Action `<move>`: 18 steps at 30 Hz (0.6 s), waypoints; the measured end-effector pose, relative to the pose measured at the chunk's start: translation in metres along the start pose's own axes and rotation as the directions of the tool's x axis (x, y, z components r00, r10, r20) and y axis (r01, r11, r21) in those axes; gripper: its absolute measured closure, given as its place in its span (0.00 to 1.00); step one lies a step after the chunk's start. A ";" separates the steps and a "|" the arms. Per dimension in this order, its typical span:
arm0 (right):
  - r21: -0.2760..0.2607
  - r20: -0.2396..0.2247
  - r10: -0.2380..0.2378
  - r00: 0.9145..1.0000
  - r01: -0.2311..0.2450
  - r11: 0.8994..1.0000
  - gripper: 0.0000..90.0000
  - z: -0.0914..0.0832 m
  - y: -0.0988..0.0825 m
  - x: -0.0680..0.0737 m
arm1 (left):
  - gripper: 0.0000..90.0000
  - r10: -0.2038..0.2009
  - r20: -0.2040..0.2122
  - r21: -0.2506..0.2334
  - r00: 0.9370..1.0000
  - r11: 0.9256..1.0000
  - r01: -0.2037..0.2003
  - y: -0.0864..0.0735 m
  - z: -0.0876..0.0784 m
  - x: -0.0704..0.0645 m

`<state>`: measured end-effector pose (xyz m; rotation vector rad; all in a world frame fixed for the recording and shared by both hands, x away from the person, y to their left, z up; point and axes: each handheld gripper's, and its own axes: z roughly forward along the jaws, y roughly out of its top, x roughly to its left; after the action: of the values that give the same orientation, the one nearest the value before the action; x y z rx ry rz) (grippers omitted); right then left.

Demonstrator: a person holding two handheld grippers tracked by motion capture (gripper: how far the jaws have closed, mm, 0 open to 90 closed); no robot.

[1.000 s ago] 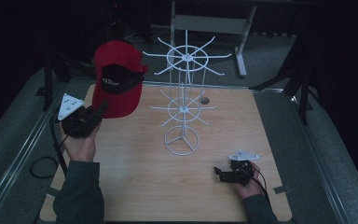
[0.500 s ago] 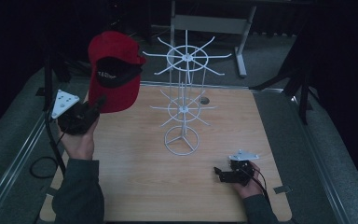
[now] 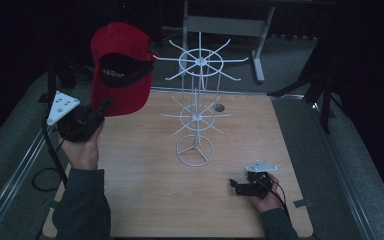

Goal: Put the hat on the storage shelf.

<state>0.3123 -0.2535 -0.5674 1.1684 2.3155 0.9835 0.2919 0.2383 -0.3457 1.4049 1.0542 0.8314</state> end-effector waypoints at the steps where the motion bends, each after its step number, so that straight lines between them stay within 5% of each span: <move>1: 0.000 0.000 0.000 1.000 0.000 1.000 0.17 0.000 0.000 0.000 | 0.95 0.000 0.002 -0.004 1.000 1.000 0.000 0.001 -0.001 -0.001; 18: 0.002 -0.001 0.000 1.000 0.000 1.000 0.17 0.000 0.000 0.000 | 0.95 0.009 0.026 -0.044 1.000 0.999 -0.008 0.010 -0.012 -0.006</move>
<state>0.3123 -0.2535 -0.5674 1.1693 2.3171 0.9823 0.2801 0.2372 -0.3335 1.3808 1.0053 0.8353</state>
